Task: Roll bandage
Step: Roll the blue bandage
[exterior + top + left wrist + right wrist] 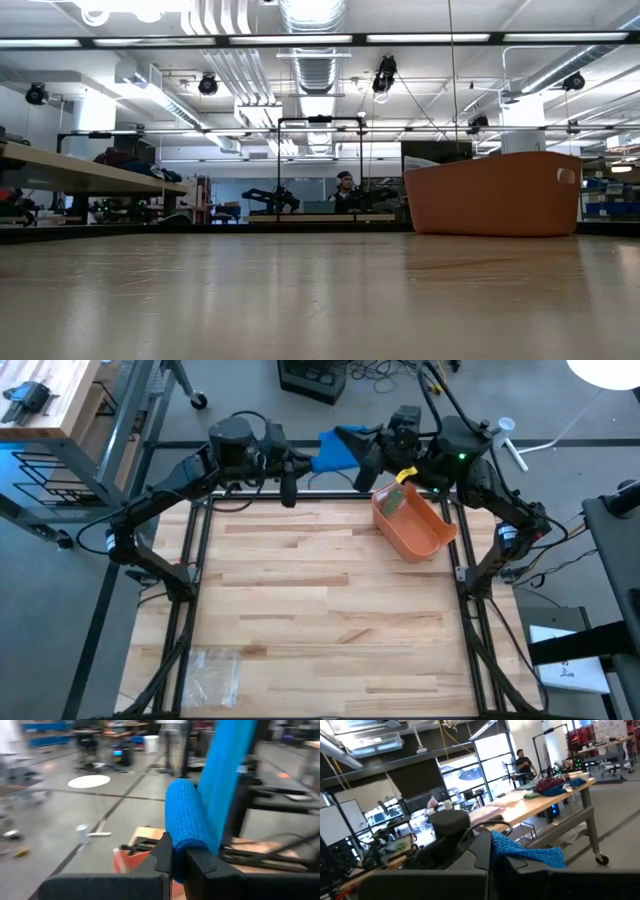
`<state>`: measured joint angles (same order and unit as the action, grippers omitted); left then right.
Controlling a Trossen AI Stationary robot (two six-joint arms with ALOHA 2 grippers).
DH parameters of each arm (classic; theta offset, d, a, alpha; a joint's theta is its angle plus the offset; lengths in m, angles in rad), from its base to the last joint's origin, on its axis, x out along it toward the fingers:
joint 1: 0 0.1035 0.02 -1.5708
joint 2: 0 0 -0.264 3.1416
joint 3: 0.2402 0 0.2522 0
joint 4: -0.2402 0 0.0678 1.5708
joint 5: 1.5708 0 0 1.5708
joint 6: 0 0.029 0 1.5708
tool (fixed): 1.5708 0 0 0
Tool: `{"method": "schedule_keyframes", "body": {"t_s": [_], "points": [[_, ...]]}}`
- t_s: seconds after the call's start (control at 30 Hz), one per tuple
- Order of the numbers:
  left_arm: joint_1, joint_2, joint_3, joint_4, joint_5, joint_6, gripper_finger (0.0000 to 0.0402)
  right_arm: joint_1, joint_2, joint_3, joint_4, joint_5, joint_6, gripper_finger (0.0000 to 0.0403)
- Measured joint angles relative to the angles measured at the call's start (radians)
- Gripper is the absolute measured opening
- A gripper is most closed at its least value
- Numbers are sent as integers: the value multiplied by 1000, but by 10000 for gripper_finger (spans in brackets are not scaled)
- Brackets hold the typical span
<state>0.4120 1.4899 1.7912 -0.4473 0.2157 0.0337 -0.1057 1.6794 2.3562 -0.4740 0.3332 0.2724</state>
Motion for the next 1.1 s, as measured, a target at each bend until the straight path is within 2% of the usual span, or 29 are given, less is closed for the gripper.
{"method": "schedule_keyframes", "body": {"t_s": [0.07, 0.3, 0.37, 0.53, 0.6, 0.87, 1.1], "points": [[14, -2, 0, 0, -44, -14, 9, 12, -3, 0, 3, 2, -4, 0], [43, -7, 1, -10, -43, -17, 9, 31, -4, 0, 9, 5, -11, 0], [43, -7, 0, -13, -13, -17, 9, 31, -4, 0, 13, 7, -22, 0], [18, -6, 0, 13, 171, -17, 9, 15, -3, 0, 16, 40, -57, 0], [-3, -6, 0, 19, 200, -16, 9, 6, -3, 0, 15, 66, -62, 0], [-93, -6, 0, -8, 203, 45, 9, -22, 4, -2, -18, 80, 53, 0], [-109, -8, 0, -17, 206, 40, 9, -23, 13, -3, -85, 87, 110, 0]]}}
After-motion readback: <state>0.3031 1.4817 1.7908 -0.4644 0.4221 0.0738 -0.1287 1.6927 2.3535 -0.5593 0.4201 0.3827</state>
